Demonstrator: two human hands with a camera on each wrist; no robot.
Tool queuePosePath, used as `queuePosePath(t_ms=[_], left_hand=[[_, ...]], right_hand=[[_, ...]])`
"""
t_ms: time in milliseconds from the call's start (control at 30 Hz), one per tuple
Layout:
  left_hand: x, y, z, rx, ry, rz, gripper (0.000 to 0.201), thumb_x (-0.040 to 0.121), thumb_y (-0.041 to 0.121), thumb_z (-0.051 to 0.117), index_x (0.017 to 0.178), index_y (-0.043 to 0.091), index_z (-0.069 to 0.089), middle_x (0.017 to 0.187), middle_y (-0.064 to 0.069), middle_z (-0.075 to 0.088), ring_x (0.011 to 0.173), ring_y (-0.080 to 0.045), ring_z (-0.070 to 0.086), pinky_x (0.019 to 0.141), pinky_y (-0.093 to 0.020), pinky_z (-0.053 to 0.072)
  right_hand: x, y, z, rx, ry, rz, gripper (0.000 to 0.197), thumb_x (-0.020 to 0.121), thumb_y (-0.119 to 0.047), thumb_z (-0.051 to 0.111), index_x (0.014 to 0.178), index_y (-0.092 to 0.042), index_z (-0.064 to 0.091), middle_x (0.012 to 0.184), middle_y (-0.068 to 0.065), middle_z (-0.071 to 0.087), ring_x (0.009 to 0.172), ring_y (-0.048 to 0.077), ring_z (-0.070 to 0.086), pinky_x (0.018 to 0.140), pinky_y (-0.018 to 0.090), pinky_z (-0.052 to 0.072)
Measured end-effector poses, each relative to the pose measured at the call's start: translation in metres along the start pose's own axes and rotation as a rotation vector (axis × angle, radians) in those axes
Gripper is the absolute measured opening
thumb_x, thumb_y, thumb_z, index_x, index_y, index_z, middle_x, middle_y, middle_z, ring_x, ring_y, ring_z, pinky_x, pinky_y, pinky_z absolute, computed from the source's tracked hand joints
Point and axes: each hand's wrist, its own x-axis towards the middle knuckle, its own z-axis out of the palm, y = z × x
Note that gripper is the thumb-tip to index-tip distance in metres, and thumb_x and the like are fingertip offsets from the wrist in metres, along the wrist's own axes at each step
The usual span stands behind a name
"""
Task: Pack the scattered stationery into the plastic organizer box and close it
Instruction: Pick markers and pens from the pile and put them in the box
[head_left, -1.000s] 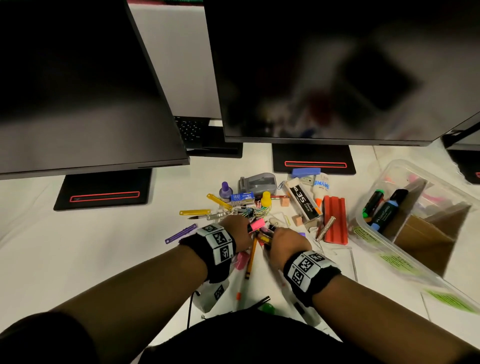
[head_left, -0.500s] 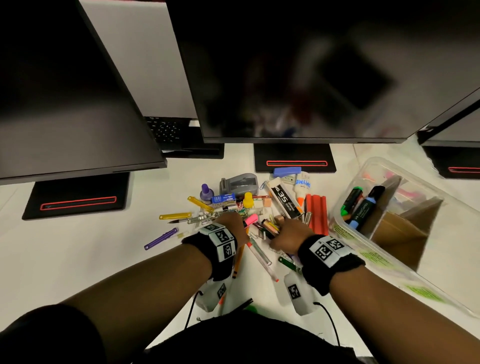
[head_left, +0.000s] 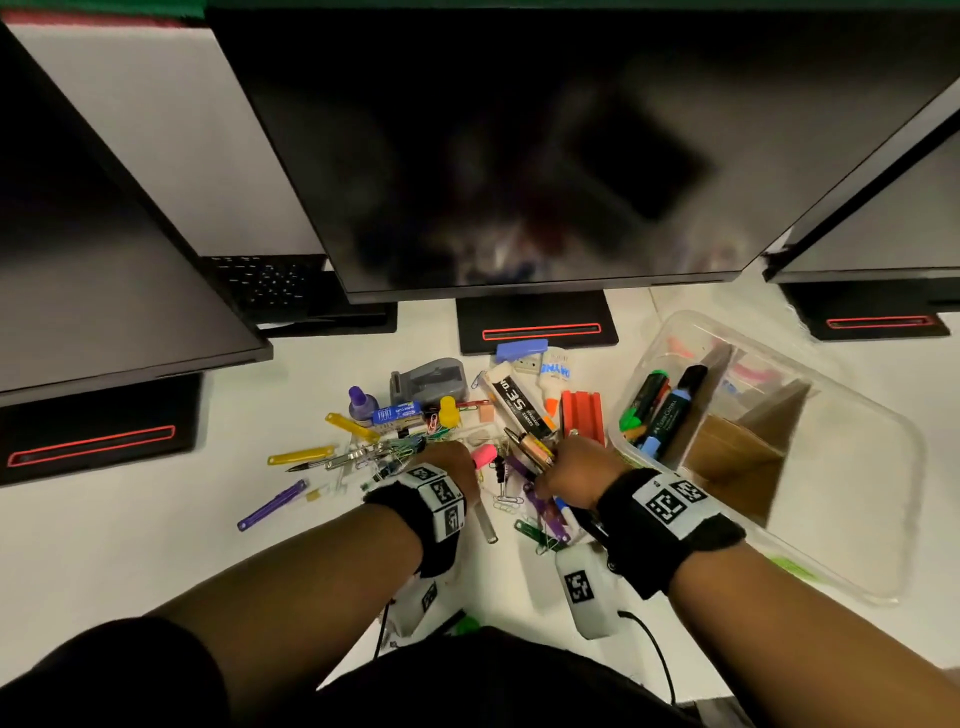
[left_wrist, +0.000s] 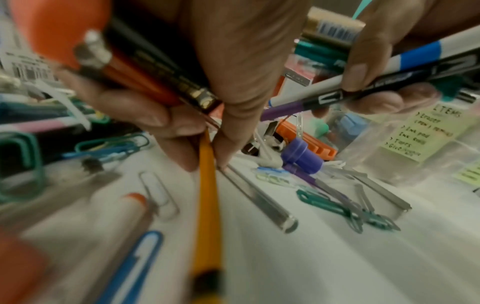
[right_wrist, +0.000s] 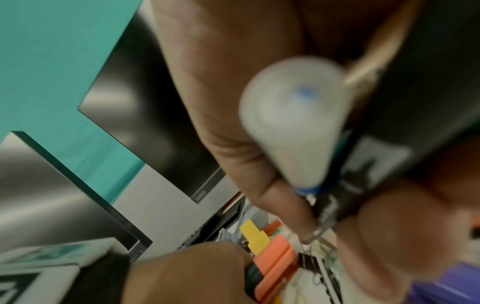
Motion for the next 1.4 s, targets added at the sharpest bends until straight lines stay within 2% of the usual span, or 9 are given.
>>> queuePosePath(t_ms=[267,367,467,567,733,800,1000,1200,1400], left_hand=[[0.000,-0.010,-0.019,-0.108,0.037,-0.035,0.024,0.087,0.031,0.061,0.090,0.008,0.057,0.077,-0.004,0.054,0.075,-0.022,0.055,0.065,-0.029,0.045],[-0.001,-0.029,-0.034,-0.101,0.042,-0.078,0.020,0.089,0.031,0.055,0.088,0.012,0.051,0.068,0.000,0.049,0.071,-0.019,0.054,0.061,-0.027,0.043],[-0.008,-0.052,-0.046,-0.143,-0.005,-0.097,0.025,0.089,0.029,0.053,0.099,0.006,0.054,0.080,-0.006,0.055,0.072,-0.020,0.056,0.056,-0.026,0.043],[-0.015,-0.074,-0.052,-0.211,0.018,-0.103,0.043,0.090,0.031,0.052,0.120,0.001,0.047,0.105,-0.019,0.060,0.089,-0.029,0.063,0.057,-0.029,0.044],[-0.026,-0.105,-0.045,-0.313,0.046,-0.129,0.034,0.092,0.028,0.050,0.061,0.016,0.042,0.061,-0.003,0.045,0.054,-0.017,0.043,0.052,-0.025,0.032],[-0.035,-0.116,-0.039,-0.309,0.040,-0.132,0.032,0.093,0.026,0.047,0.063,0.016,0.041,0.061,-0.002,0.045,0.059,-0.020,0.046,0.056,-0.027,0.034],[-0.053,-0.133,-0.018,-0.183,0.054,-0.091,0.009,0.087,0.020,0.051,0.084,0.013,0.047,0.075,-0.003,0.051,0.078,-0.025,0.051,0.068,-0.028,0.037],[-0.060,-0.135,-0.001,-0.103,0.050,-0.026,0.021,0.087,0.012,0.048,0.104,0.011,0.061,0.110,-0.010,0.065,0.105,-0.029,0.060,0.085,-0.030,0.045],[-0.054,-0.126,0.013,-0.017,0.060,-0.004,0.021,0.089,0.019,0.051,0.107,0.011,0.058,0.113,-0.012,0.063,0.106,-0.030,0.060,0.089,-0.036,0.047]], right_hand=[[-0.010,0.001,-0.010,-0.067,-0.043,-0.054,0.025,0.081,-0.014,0.059,0.058,-0.012,0.052,0.087,0.017,0.072,0.070,0.026,0.064,0.072,0.034,0.054],[-0.006,-0.003,-0.006,-0.097,-0.053,-0.035,0.025,0.082,-0.015,0.055,0.058,-0.010,0.052,0.073,0.013,0.066,0.054,0.017,0.053,0.057,0.026,0.047],[-0.004,-0.014,0.002,-0.145,-0.069,-0.038,0.031,0.083,-0.016,0.052,0.054,-0.010,0.043,0.059,0.004,0.047,0.051,0.014,0.041,0.046,0.022,0.032],[-0.002,-0.024,0.013,-0.149,-0.083,-0.085,0.020,0.081,-0.014,0.055,0.064,-0.005,0.049,0.065,0.008,0.052,0.058,0.020,0.052,0.050,0.023,0.039],[-0.006,-0.044,0.038,-0.280,-0.058,-0.318,0.024,0.080,-0.013,0.059,0.103,-0.006,0.060,0.105,0.016,0.063,0.095,0.031,0.059,0.066,0.027,0.040],[-0.006,-0.051,0.050,-0.298,-0.071,-0.433,0.015,0.081,-0.009,0.056,0.095,-0.014,0.059,0.104,0.016,0.065,0.091,0.028,0.057,0.060,0.025,0.034],[-0.007,-0.070,0.090,-0.476,-0.279,-0.731,0.029,0.084,-0.009,0.054,0.110,-0.017,0.063,0.111,0.007,0.063,0.103,0.028,0.058,0.087,0.036,0.048],[-0.002,-0.075,0.113,-0.719,-0.308,-0.795,0.031,0.085,-0.004,0.048,0.112,-0.013,0.061,0.116,0.014,0.057,0.102,0.033,0.059,0.085,0.042,0.051],[0.008,-0.056,0.104,-0.720,-0.162,-0.751,0.038,0.087,-0.003,0.046,0.121,-0.014,0.057,0.121,0.010,0.058,0.111,0.032,0.056,0.088,0.039,0.048]])
